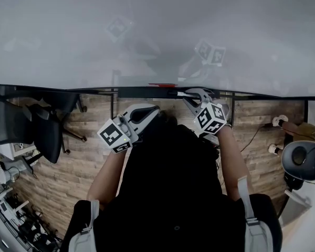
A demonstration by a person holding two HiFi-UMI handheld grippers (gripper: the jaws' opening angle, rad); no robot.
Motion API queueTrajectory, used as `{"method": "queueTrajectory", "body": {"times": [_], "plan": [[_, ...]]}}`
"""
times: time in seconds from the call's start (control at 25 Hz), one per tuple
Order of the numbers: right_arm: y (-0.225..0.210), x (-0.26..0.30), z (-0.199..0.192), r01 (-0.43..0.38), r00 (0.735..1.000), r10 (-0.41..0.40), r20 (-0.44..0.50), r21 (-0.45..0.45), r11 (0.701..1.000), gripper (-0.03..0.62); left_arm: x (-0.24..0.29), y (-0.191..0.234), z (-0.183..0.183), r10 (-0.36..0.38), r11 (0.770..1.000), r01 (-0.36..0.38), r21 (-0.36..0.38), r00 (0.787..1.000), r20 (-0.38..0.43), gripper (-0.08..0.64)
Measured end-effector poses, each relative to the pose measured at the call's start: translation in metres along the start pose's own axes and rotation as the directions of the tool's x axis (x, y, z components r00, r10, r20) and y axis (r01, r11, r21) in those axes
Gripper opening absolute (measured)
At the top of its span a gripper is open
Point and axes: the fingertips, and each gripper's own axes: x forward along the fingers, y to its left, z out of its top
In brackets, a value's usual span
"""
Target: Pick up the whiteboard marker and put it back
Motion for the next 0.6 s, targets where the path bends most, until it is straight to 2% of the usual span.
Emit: {"method": "queueTrajectory", "body": {"times": [0.6], "plan": [[0.005,0.010,-0.010,-0.027,1.000,0.027,0.008,0.040,0.999,0.066,-0.001,-0.004,-0.001,0.011,1.000,-0.011,-0.012,1.000,0.002,0.012]]}}
